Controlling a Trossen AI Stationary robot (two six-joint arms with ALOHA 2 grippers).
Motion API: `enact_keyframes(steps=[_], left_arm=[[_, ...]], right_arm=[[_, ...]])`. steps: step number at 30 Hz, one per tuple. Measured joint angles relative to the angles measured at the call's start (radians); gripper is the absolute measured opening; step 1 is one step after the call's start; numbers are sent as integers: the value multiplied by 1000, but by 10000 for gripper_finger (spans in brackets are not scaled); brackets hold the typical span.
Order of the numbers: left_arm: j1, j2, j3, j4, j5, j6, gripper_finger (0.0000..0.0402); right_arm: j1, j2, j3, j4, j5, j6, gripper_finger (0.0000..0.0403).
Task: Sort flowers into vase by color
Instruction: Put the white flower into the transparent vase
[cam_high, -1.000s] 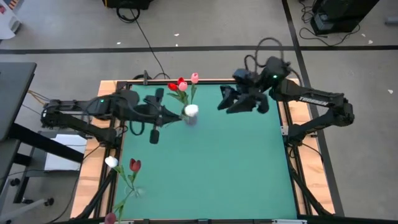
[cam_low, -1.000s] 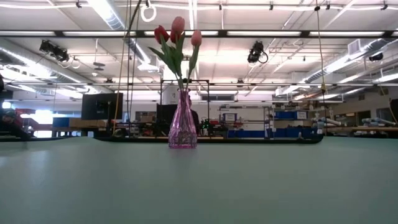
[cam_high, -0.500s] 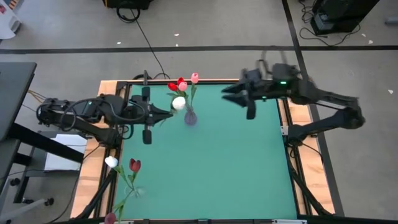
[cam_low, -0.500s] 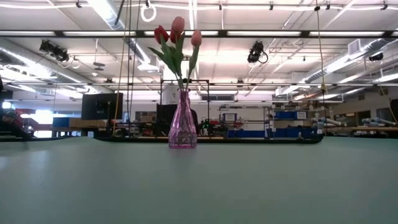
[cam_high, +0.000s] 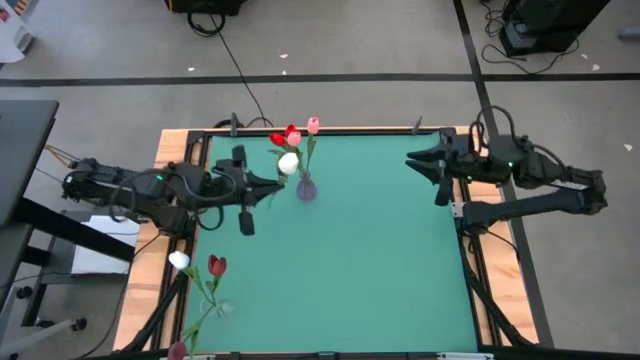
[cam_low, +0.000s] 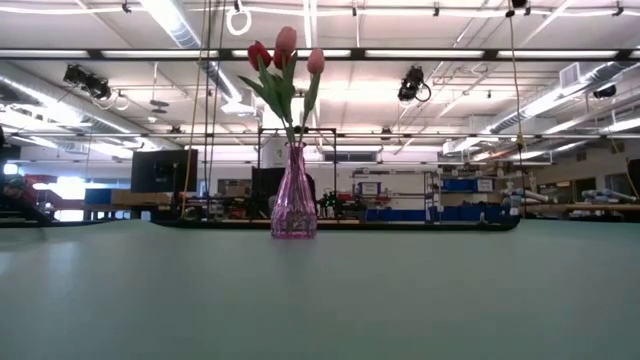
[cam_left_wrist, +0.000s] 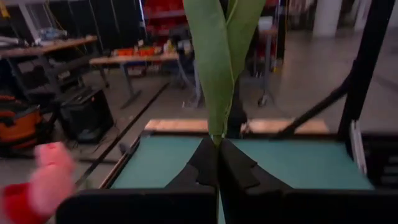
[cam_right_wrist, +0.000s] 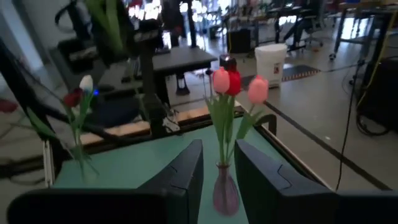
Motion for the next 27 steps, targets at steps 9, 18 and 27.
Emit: enact_keyframes(steps=[9,18,27], left_arm=[[-4,-31,-273,481,19,0,1],[-7,-134,-288,488,19,0,3],[-68,-288,-288,351,19,32,4]], right_arm=[[2,-163,-189,23,25,-8,103],[1,-171,-196,23,9,-7,103],[1,-170,-196,23,-12,-7,104]])
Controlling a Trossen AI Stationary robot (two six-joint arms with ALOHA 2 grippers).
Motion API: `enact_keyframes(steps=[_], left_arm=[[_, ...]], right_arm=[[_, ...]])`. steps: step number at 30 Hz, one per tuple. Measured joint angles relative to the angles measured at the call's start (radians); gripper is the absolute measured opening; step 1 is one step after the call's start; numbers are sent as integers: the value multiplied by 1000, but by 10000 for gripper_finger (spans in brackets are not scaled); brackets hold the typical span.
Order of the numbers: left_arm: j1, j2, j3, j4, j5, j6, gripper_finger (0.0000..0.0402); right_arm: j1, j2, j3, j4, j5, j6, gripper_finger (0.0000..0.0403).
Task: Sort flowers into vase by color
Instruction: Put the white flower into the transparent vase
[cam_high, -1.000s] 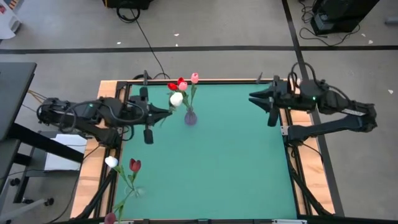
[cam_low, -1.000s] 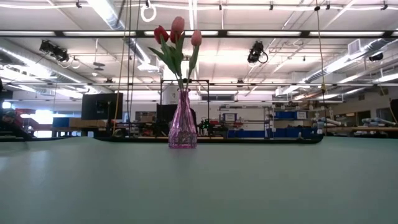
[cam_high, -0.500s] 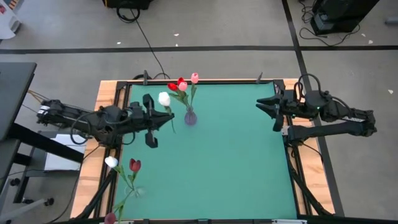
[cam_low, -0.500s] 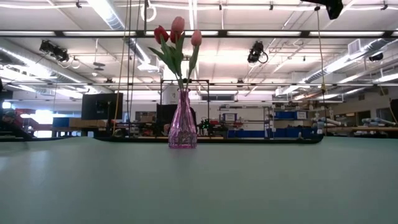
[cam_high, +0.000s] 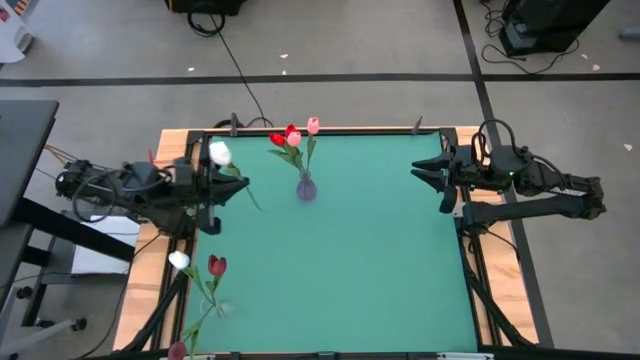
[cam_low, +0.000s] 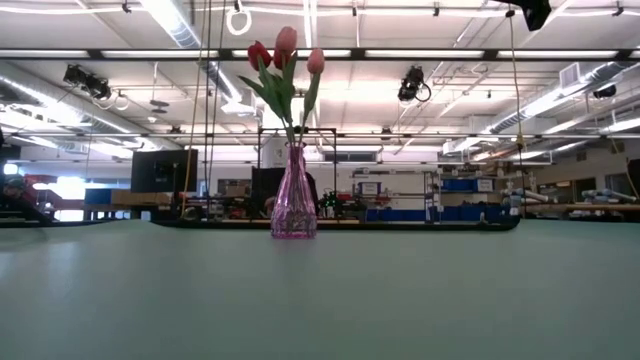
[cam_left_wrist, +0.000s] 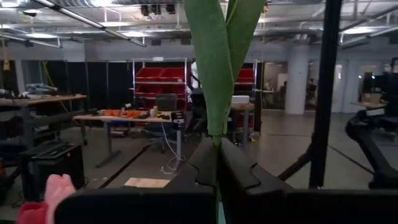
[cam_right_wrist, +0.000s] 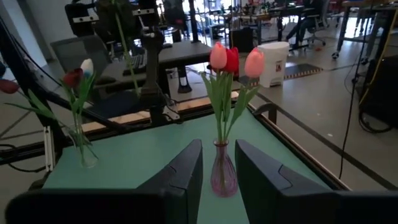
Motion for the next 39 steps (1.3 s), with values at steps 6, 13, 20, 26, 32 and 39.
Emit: enact_keyframes(steps=[6,13,20,26,32,39], left_arm=[[-54,-131,-26,-157,15,20,5],[-99,-341,-148,-210,261,-36,6],[-104,-587,-152,-238,422,-14,6],[-103,-608,-45,-344,620,-125,5],[-103,-597,102,-551,769,-320,3],[-103,-592,17,-446,916,-576,2]], right_arm=[[0,0,0,0,0,0,104],[0,0,0,0,2,0,103],[0,0,0,0,3,0,103],[0,1,0,0,3,0,104],[0,1,0,0,2,0,103],[0,1,0,0,2,0,102]])
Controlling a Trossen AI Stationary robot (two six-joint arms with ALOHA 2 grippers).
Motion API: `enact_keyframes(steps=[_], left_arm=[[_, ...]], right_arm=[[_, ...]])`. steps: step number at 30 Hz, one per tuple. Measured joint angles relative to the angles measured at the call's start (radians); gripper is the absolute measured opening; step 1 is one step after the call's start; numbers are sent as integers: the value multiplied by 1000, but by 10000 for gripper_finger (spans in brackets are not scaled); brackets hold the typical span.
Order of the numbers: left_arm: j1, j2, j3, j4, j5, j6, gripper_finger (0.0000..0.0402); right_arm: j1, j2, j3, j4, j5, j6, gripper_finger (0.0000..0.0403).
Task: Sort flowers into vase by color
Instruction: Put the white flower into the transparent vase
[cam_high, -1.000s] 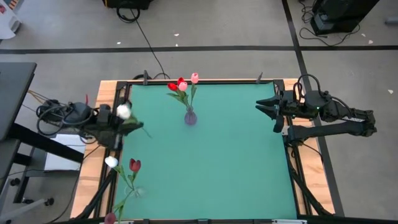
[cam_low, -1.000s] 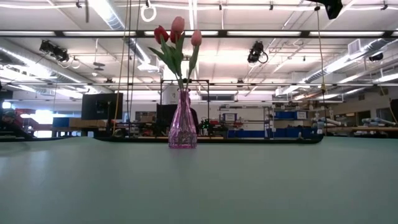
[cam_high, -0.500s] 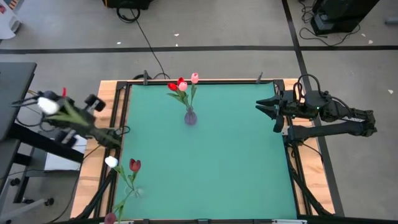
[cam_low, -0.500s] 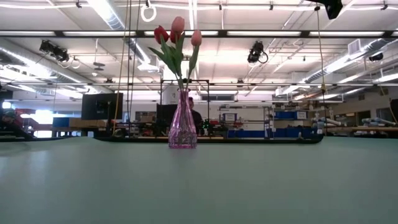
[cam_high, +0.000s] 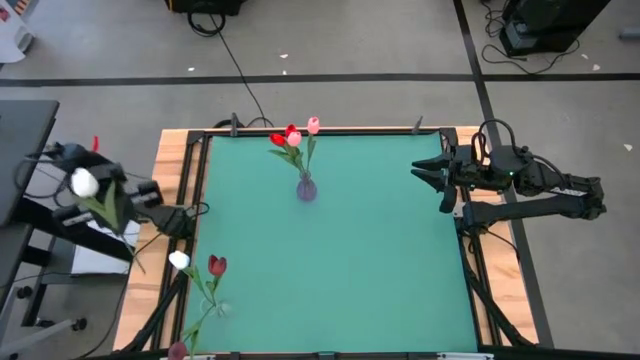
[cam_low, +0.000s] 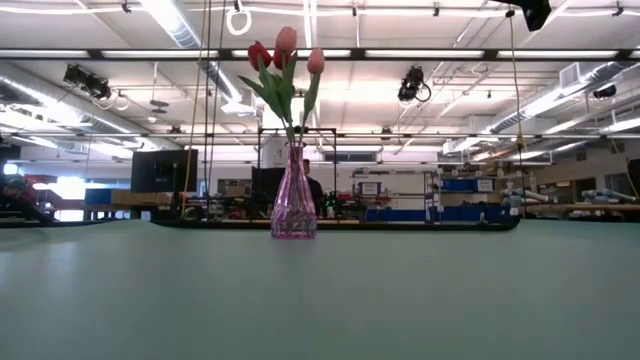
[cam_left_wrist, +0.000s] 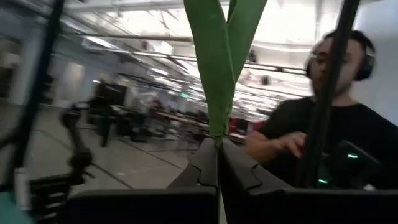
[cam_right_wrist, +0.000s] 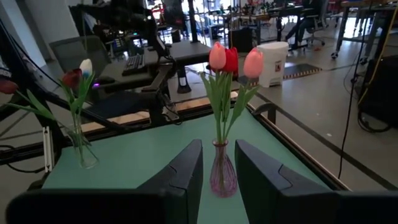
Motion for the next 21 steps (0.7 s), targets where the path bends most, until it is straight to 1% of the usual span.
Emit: enact_keyframes(steps=[3,7,10,13,15,21], left_arm=[[1,1,-102,134,23,-43,1],[3,29,-220,269,7,30,1],[-3,86,-285,372,0,33,1],[-32,146,-325,487,0,38,1],[-66,184,-338,529,0,75,1],[-168,254,-344,536,-53,260,1]], right_arm=[[0,0,0,0,0,0,103],[0,0,0,0,0,0,104],[0,0,0,0,0,0,104],[0,0,0,0,0,0,104],[0,0,0,1,0,0,104],[0,0,0,1,0,0,104]])
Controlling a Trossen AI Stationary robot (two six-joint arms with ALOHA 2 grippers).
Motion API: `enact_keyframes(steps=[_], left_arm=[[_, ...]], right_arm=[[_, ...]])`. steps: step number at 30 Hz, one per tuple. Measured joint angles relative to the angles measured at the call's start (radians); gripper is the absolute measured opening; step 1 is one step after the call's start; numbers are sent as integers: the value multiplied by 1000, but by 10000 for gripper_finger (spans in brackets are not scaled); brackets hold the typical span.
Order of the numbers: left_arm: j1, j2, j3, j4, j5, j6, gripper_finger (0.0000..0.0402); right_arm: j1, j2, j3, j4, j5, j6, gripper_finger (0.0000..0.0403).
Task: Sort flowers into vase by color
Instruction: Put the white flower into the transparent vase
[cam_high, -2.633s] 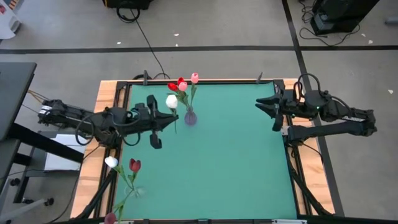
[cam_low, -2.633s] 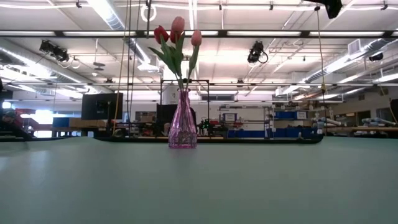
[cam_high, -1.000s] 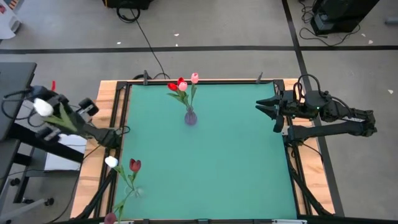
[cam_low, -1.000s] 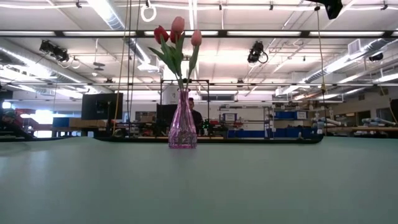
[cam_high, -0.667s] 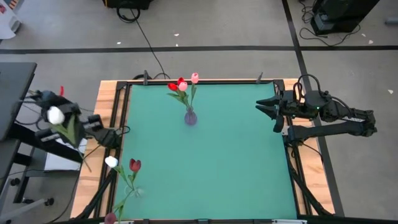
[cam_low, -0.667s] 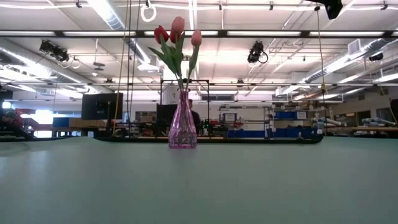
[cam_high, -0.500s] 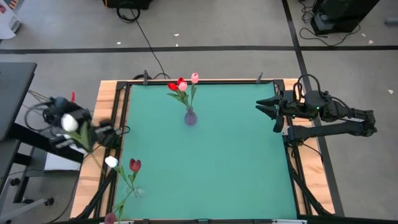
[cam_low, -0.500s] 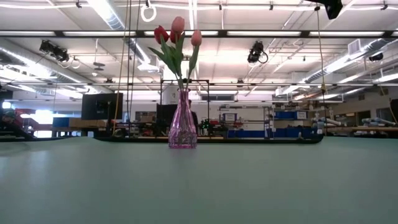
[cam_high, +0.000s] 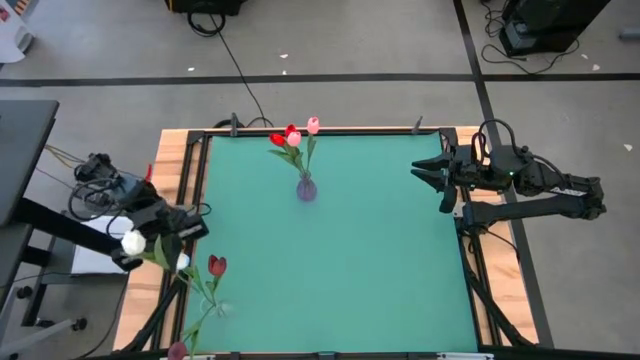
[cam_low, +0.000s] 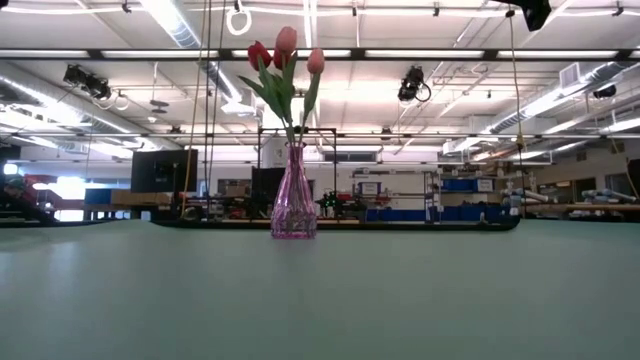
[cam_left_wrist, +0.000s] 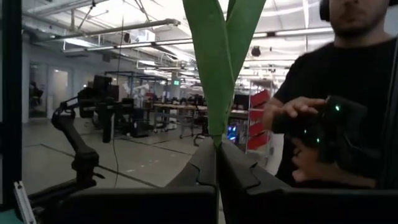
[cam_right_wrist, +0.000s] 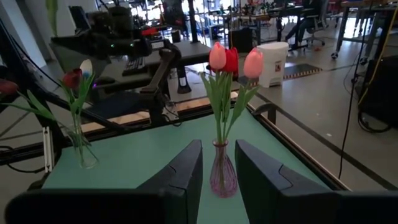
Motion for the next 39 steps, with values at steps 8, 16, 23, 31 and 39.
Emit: enact_keyframes(steps=[8,16,23,31,39], left_arm=[[-115,75,-29,40,-80,89,7],[-211,133,-109,172,-156,113,9],[-236,128,-120,130,-156,131,10],[-232,68,-120,119,-173,146,11],[-232,-13,-68,-11,-232,170,11]], right_arm=[[0,0,0,2,0,0,104],[0,0,0,4,0,0,104],[0,0,0,6,0,0,104],[0,0,0,6,0,0,104],[0,0,0,6,0,0,105]])
